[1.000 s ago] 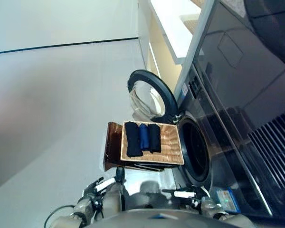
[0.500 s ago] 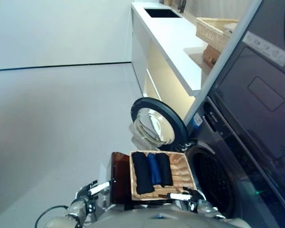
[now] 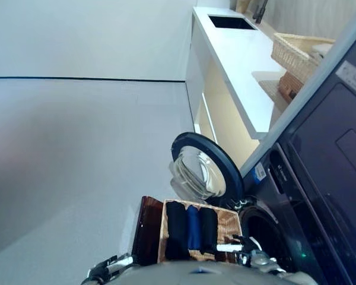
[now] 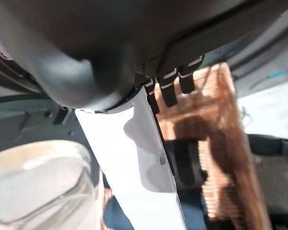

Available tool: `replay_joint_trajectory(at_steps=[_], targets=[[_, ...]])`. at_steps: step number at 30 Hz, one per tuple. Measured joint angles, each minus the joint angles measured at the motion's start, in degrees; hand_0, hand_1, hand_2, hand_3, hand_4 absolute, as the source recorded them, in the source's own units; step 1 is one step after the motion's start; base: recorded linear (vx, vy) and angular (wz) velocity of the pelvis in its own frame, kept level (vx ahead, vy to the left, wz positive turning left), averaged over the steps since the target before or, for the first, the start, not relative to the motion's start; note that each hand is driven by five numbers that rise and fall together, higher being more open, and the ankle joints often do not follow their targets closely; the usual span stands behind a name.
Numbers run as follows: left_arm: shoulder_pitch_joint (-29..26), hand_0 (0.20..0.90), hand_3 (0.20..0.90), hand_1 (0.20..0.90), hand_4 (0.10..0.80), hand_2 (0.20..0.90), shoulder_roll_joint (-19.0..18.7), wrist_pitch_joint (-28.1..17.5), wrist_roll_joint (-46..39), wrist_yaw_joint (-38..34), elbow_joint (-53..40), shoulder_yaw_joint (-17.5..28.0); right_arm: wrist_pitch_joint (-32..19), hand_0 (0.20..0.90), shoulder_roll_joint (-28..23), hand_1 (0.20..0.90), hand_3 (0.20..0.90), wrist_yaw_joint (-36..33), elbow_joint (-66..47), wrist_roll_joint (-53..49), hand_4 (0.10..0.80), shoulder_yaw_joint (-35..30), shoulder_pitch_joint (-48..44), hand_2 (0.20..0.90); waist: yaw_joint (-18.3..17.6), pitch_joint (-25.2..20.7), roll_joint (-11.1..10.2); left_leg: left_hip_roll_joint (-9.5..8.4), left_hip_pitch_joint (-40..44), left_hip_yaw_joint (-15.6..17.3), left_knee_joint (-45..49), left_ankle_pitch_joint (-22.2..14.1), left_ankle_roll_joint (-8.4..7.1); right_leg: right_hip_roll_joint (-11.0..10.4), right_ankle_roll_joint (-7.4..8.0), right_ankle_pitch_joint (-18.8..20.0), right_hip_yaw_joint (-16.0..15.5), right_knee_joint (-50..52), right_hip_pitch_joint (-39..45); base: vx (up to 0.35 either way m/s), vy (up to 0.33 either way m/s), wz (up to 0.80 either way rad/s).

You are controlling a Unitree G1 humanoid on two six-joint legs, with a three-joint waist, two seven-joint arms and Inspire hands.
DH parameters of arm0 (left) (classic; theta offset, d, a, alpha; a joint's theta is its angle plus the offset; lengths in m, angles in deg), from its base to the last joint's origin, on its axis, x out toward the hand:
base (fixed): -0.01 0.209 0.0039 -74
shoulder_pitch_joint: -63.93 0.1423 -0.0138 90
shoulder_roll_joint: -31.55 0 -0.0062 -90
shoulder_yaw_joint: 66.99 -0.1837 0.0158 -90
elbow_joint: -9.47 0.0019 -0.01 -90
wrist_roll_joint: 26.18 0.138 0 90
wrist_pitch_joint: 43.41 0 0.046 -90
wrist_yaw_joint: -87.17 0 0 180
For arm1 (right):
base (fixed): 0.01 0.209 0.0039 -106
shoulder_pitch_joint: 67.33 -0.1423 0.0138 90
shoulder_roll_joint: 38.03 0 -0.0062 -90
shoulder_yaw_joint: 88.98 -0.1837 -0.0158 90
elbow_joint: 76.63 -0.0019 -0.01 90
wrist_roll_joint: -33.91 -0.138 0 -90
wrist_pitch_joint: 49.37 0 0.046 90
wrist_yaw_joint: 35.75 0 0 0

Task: Pick up the clothes and place them into the washing machine

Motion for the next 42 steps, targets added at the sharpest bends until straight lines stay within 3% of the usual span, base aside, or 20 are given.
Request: replay_joint_trajectory(at_steps=[6, 9, 13, 19, 25, 34, 42], targets=[[-5.13, 0.900, 0.900, 0.900, 0.800, 0.900, 0.93, -0.44, -2.37, -0.22, -1.52, -1.00, -0.10, 0.900, -1.45, 0.900, 0.900, -1.22, -0.31, -0.23, 0.800, 2.14, -7.27, 0.900, -0.16, 3.35, 2.66, 0.54, -8.66, -1.07, 2.22, 1.36, -1.01, 0.27, -0.34, 0.18, -0.26, 3.06, -8.74, -0.311, -0.004, 0.06], [-11.07, 0.900, 0.900, 0.900, 0.800, 0.900, 1.25, -0.99, -9.38, -0.89, -3.46, -1.15, -0.07, 0.900, -2.71, 0.900, 0.900, -3.25, -0.18, -1.78, 0.800, 4.14, -15.37, 0.900, -0.02, 8.80, 4.22, 0.78, -18.57, -1.33, 8.04, 1.87, -3.48, -0.80, -1.58, -1.56, -0.34, 11.90, -19.67, -0.207, 0.026, 0.06], [-15.53, 0.900, 0.900, 0.900, 0.800, 0.900, 0.95, -2.68, -13.29, -2.53, -5.84, -1.30, -0.16, 0.900, -2.97, 0.900, 0.900, -5.08, -1.69, -3.76, 0.800, 4.54, -23.12, 0.900, 0.51, 13.44, 4.53, 1.00, -24.87, -0.52, 8.91, 2.54, -4.97, -2.39, -3.07, -5.06, 0.54, 22.13, -30.53, -0.077, 0.026, -0.01], [-17.93, 0.900, 0.900, 0.900, 0.800, 0.900, 0.99, -3.34, -14.35, -4.57, -9.54, -1.34, -0.18, 0.900, -3.64, 0.900, 0.900, -8.06, -3.25, -6.10, 0.800, 5.20, -28.50, 0.900, 1.40, 15.92, 3.99, 1.04, -33.45, 0.62, 12.92, 2.35, -4.40, -3.22, -3.97, -6.99, 2.41, 29.74, -41.17, 0.011, 0.006, -0.05], [-19.12, 0.900, 0.900, 0.900, 0.800, 0.900, 1.19, -6.00, -18.80, -5.93, -16.66, -1.18, -0.12, 0.900, -5.66, 0.900, 0.900, -10.13, -1.99, -6.90, 0.800, 5.98, -32.42, 0.900, 1.50, 17.65, 4.25, 1.09, -37.67, 0.53, 14.57, 2.85, -2.39, -3.49, -4.76, -7.63, 2.31, 33.20, -45.99, -0.001, -0.002, 0.02], [-16.15, 0.900, 0.900, 0.900, 0.800, 0.900, 2.21, -8.30, -21.16, -6.27, -28.17, -1.44, -0.05, 0.900, -6.76, 0.900, 0.900, -12.10, 2.34, -6.96, 0.800, 7.26, -36.43, 0.900, 3.67, 18.35, 5.80, 1.02, -38.55, 0.00, 14.09, 2.86, -2.44, -3.63, -4.92, -8.14, 1.64, 33.24, -46.83, 0.024, 0.017, 0.03], [-13.69, 0.900, 0.900, 0.900, 0.800, 0.900, 2.50, -7.95, -21.14, -6.21, -28.10, -3.84, 0.21, 0.900, -7.86, 0.900, 0.900, -12.95, 6.39, -5.65, 0.800, 9.49, -38.18, 0.900, 6.13, 18.22, 6.37, 0.78, -38.73, -1.22, 13.34, 3.67, -2.75, -3.74, -5.03, -8.41, 0.73, 33.45, -46.93, 0.006, 0.012, 0.06]])
